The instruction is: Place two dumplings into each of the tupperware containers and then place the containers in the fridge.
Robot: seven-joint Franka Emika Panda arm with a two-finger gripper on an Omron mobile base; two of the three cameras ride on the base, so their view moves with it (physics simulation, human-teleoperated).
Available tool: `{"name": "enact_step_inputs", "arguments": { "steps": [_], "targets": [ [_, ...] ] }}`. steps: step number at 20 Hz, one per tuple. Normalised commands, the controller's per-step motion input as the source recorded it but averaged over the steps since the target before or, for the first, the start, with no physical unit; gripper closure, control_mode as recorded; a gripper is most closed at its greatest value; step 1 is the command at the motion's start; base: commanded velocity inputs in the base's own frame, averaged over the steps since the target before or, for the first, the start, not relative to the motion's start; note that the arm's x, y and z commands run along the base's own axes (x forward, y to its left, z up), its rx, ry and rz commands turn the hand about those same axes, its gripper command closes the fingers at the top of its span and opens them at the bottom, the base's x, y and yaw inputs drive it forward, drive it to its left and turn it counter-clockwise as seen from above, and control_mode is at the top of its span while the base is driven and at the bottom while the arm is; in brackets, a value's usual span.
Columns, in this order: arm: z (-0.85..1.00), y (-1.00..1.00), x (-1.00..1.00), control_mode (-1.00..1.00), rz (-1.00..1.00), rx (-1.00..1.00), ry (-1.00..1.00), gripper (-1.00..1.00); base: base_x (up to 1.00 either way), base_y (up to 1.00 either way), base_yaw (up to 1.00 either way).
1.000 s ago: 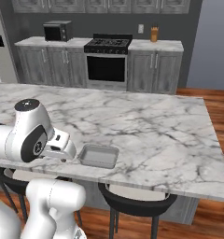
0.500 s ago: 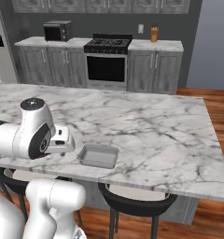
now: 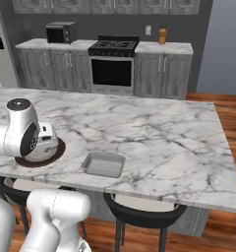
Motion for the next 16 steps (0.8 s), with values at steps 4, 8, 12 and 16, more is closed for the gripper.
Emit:
{"name": "enact_step_inputs", "arguments": {
  "steps": [4, 8, 12, 16],
  "targets": [
    [0.0, 1.0, 0.45, -1.0, 0.21, 0.0, -0.03, -1.0, 0.0, 0.0, 0.0],
    [0.0, 0.69, 0.38, -1.0, 0.11, 0.03, 0.0, -1.0, 0.0, 0.0, 0.0],
    [0.0, 0.3, 0.48, -1.0, 0.01, 0.13, 0.07, -1.0, 0.0, 0.0, 0.0],
    [-0.03, 0.14, 0.39, -1.0, 0.0, 0.13, 0.22, -1.0, 0.0, 0.0, 0.0]
  ]
}}
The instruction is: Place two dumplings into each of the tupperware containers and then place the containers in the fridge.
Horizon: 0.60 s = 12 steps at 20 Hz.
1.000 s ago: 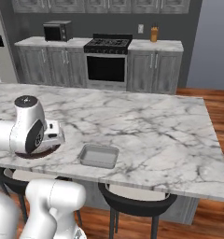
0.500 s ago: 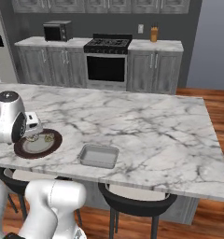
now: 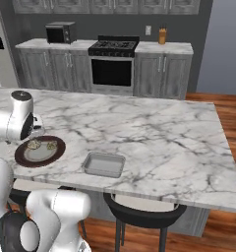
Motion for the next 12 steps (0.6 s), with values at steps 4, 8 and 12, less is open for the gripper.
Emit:
{"name": "enact_step_inputs", "arguments": {
  "steps": [4, 8, 12],
  "targets": [
    [-0.25, 0.37, 0.03, -1.0, -0.05, 0.04, 0.3, -1.0, 0.0, 0.0, 0.0],
    [-0.32, 0.54, 0.13, -1.0, -0.06, 0.0, 0.23, -1.0, 0.0, 0.0, 0.0],
    [-0.28, -0.02, 0.0, -1.0, -0.33, 0.01, 0.0, -1.0, 0.0, 0.0, 0.0]
  ]
}}
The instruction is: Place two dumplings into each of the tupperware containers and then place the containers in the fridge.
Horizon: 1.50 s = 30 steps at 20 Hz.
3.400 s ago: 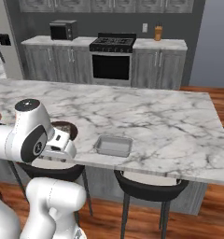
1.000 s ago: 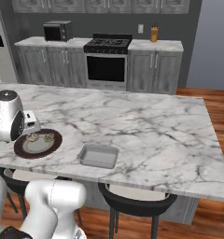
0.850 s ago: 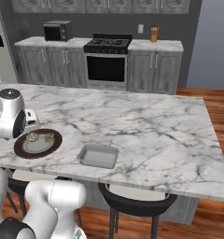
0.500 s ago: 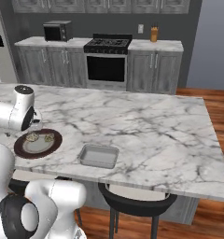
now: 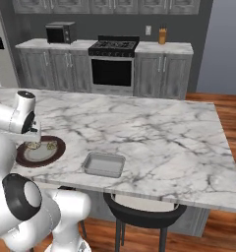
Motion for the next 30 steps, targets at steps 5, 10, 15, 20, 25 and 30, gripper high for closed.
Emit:
{"name": "enact_step_inputs", "arguments": {
  "steps": [5, 10, 15, 20, 25, 30],
  "targets": [
    [-0.28, -0.29, 0.0, -1.0, -0.53, 0.02, 0.02, -1.0, 0.0, 0.0, 0.0],
    [-0.39, -0.15, 0.01, -1.0, -0.45, 0.1, 0.0, -1.0, 0.0, 0.0, 0.0],
    [-0.13, 0.08, 0.22, -1.0, -0.27, 0.13, 0.0, -1.0, 0.0, 0.0, 0.0],
    [0.0, 0.29, 0.27, -1.0, -0.14, 0.06, 0.02, -1.0, 0.0, 0.0, 0.0],
    [0.0, 0.07, 0.38, -1.0, -0.06, 0.03, 0.08, -1.0, 0.0, 0.0, 0.0],
    [-0.04, -0.02, 0.33, -1.0, -0.01, 0.05, 0.07, -1.0, 0.0, 0.0, 0.0]
  ]
}}
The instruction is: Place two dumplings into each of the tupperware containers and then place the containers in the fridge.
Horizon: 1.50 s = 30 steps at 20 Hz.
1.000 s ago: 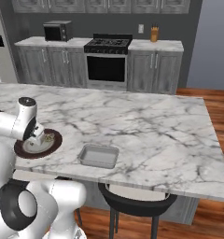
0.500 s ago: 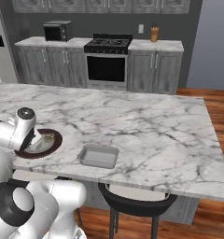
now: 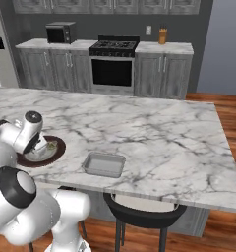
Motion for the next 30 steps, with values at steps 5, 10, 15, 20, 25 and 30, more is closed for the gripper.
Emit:
{"name": "enact_step_inputs", "arguments": {
  "steps": [5, 10, 15, 20, 25, 30],
  "targets": [
    [-0.36, 0.09, 0.28, -1.0, 0.0, 0.0, 0.03, -1.0, 0.0, 0.0, 0.0],
    [-0.24, 0.22, 0.4, -1.0, 0.0, 0.0, 0.0, -1.0, 0.0, 0.0, 0.0],
    [-0.2, 0.22, 0.37, -1.0, 0.0, 0.0, 0.0, -1.0, 0.0, 0.0, 0.0],
    [-0.31, 0.1, 0.32, -1.0, 0.0, 0.0, 0.0, -1.0, 0.0, 0.0, 0.0],
    [-0.3, 0.17, 0.2, -1.0, 0.0, 0.0, 0.0, -1.0, 0.0, 0.0, 0.0],
    [-0.2, 0.26, 0.18, -1.0, 0.0, 0.0, 0.0, -1.0, 0.0, 0.0, 0.0]
  ]
}}
